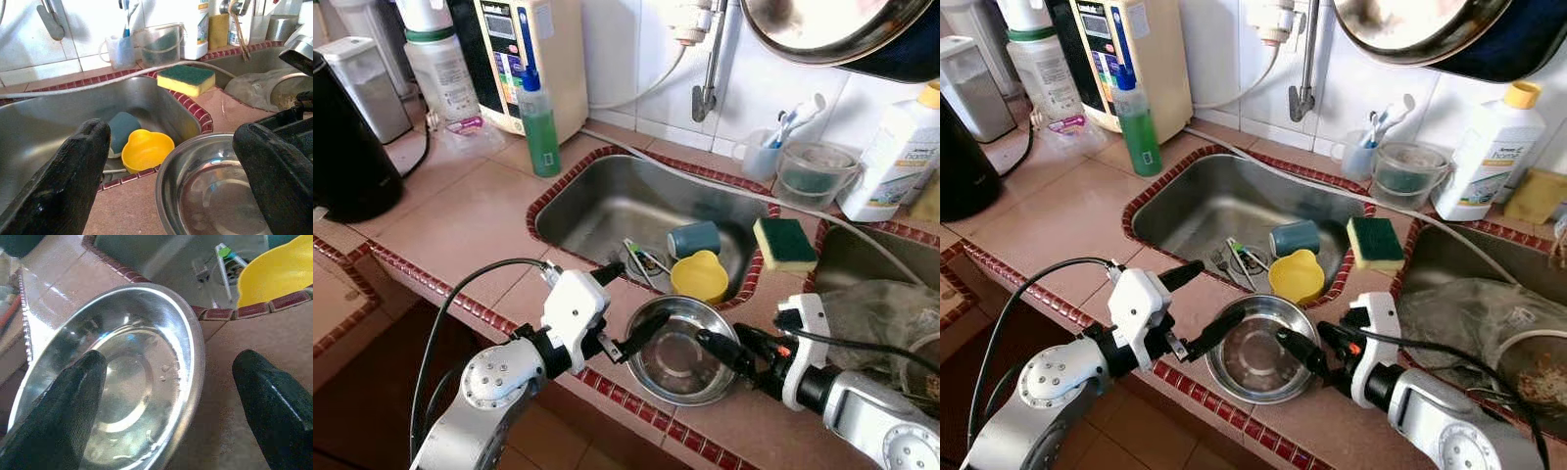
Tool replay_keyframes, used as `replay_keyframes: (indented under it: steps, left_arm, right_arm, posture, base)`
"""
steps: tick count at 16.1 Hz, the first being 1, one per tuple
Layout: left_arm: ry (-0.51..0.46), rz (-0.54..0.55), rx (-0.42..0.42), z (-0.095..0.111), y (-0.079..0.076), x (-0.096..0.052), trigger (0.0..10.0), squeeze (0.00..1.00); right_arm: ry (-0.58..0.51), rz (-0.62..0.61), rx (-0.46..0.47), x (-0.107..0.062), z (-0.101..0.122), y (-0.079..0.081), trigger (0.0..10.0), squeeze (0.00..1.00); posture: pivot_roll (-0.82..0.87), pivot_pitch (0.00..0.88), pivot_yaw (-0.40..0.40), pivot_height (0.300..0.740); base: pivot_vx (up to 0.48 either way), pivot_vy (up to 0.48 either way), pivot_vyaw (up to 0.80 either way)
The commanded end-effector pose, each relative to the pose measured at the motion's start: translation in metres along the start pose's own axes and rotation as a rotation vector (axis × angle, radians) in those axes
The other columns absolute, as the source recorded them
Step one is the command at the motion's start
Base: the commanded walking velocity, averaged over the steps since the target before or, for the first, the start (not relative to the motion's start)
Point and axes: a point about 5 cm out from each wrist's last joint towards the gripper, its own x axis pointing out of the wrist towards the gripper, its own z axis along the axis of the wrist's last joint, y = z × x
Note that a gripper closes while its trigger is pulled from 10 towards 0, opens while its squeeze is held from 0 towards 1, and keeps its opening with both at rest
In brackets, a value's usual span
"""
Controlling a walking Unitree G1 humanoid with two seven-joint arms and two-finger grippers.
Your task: Kitchen organization
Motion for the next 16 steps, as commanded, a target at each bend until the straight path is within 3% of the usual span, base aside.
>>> replay_keyframes:
  steps: [1, 2, 3, 4, 6, 16]
  left_arm:
    - [-0.002, 0.005, 0.013, 0.002, -0.001, 0.000, 10.0, 0.00]
    - [-0.003, 0.012, 0.013, 0.002, 0.000, 0.000, 10.0, 0.00]
    - [-0.003, 0.014, 0.014, 0.002, 0.001, 0.000, 10.0, 0.00]
    - [-0.005, 0.017, 0.015, 0.003, 0.001, 0.000, 10.0, 0.00]
    - [-0.006, 0.021, 0.015, 0.003, 0.001, 0.000, 10.0, 0.00]
    - [0.000, 0.023, 0.018, 0.004, 0.002, -0.001, 10.0, 0.00]
  right_arm:
    - [0.029, 0.017, 0.042, 0.003, -0.004, 0.001, 9.5, 0.00]
    - [0.035, 0.028, 0.056, 0.003, -0.002, 0.001, 5.9, 0.00]
    - [0.032, 0.028, 0.055, 0.004, -0.001, 0.000, 1.3, 0.00]
    - [0.029, 0.036, 0.058, 0.005, 0.002, 0.000, 0.5, 0.00]
    - [0.032, 0.042, 0.057, 0.005, 0.003, 0.000, 0.0, 0.00]
    - [0.039, 0.021, 0.067, 0.008, 0.005, -0.003, 0.0, 0.00]
  posture:
    - [-0.19, 0.065, -0.004, 0.740]
    - [-0.19, 0.068, -0.005, 0.740]
    - [-0.19, 0.070, -0.006, 0.740]
    - [-0.19, 0.072, -0.005, 0.740]
    - [-0.19, 0.076, -0.006, 0.740]
    - [-0.18, 0.081, 0.001, 0.740]
  base:
    - [0.000, 0.000, 0.00]
    - [0.000, 0.000, 0.00]
    - [0.000, 0.000, 0.00]
    - [0.000, 0.000, 0.00]
    - [0.000, 0.000, 0.00]
    - [0.000, 0.000, 0.00]
